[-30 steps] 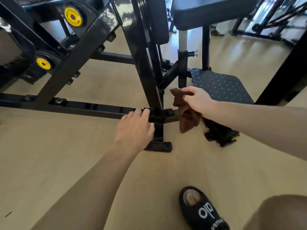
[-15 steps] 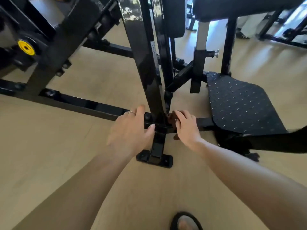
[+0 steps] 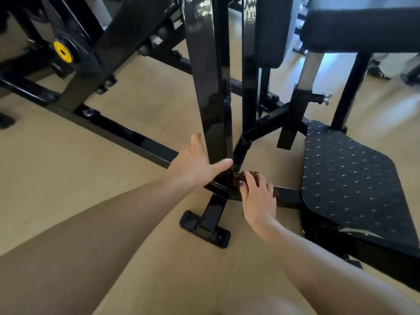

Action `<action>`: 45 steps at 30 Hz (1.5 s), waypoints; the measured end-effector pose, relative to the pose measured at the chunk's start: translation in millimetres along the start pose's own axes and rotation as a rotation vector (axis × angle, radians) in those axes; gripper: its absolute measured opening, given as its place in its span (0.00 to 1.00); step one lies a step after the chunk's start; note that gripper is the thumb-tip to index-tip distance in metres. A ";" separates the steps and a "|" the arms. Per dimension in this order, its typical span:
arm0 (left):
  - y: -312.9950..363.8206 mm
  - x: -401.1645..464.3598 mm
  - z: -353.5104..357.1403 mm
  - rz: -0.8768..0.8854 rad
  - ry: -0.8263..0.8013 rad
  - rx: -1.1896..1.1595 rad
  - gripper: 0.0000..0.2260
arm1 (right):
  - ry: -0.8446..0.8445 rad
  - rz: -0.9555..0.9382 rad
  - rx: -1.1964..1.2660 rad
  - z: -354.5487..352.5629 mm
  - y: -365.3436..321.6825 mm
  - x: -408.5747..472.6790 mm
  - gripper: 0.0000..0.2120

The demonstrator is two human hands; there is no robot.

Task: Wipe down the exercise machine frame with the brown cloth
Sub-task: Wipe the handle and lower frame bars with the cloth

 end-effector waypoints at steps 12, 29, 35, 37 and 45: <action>13.4 27.0 14.3 0.114 0.186 -0.257 0.32 | -0.030 -0.193 -0.214 -8.3 67.7 16.7 0.21; -0.9 41.4 28.9 0.291 0.261 -0.285 0.27 | 0.113 0.162 0.115 2.9 45.7 13.5 0.16; 0.8 40.6 27.2 0.321 0.263 -0.240 0.29 | 0.074 0.236 -0.093 -15.2 98.6 24.5 0.16; 1.0 40.1 27.0 0.334 0.255 -0.238 0.28 | 0.096 0.397 -0.110 -20.5 117.5 30.5 0.15; 3.3 41.0 25.8 0.319 0.250 -0.278 0.26 | 0.157 0.374 0.172 1.4 40.9 19.0 0.16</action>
Point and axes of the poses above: each hand's wrist, its own x-axis towards the middle knuckle, its own z-axis out of the palm, y = z × x, the point moved 7 cm from there along x, towards the middle knuckle, and after that the axes turned 2 degrees about -z, right-handed, at the moved point
